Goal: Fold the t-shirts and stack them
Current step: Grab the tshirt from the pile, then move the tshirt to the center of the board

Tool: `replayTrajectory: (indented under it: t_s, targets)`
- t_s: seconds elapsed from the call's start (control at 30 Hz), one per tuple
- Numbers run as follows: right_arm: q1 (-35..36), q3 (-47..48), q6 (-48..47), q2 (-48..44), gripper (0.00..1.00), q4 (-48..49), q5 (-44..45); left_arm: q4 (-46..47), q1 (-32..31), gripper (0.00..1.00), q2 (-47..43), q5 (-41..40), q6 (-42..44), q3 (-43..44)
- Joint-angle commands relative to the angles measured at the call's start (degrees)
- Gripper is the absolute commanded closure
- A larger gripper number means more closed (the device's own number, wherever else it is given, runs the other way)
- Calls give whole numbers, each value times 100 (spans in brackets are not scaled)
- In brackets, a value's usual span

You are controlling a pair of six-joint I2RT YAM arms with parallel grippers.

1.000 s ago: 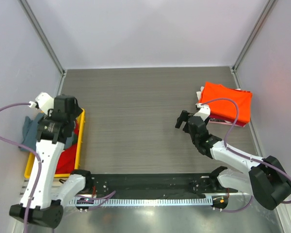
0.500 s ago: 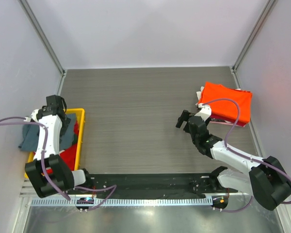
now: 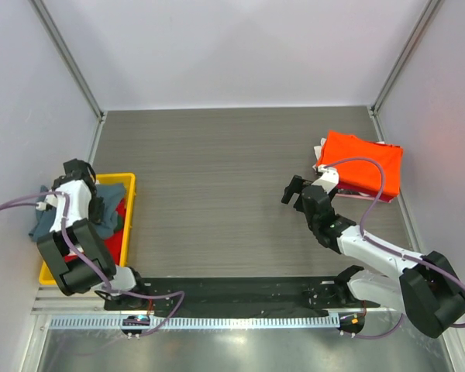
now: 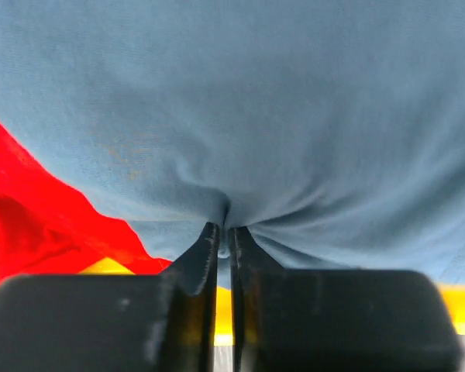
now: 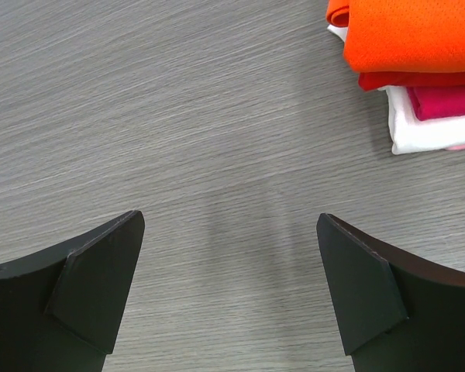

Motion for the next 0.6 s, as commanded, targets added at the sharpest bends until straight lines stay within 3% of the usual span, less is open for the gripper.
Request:
replayTrajectory:
  t_s: [0.0,0.23,0.37,0.47,0.5,0.53,0.57]
  targets:
    - [-31,-8,73,-129,0,154,256,-12,342,100,-238,158,452,169]
    - [-31,9,73,-102,0,154,265,-164,342,99,-2521,842,278,740]
    - [-39,9,73,-85,0,163,265,-13,307,99,-3726,1852,-143,1153]
    - [-39,18,64,-58,0,163,239,-5,-52,100,-3492,2959,-755,1567]
    - [-39,18,73,-50,0,172,230,604,-323,99,-3430,3606,-960,1489]
    - [-39,18,64,-58,0,163,239,1054,-544,99,-3403,3760,-1162,1427]
    - [-39,18,55,-58,0,172,239,1398,-1216,99,-3351,3709,-1529,1444]
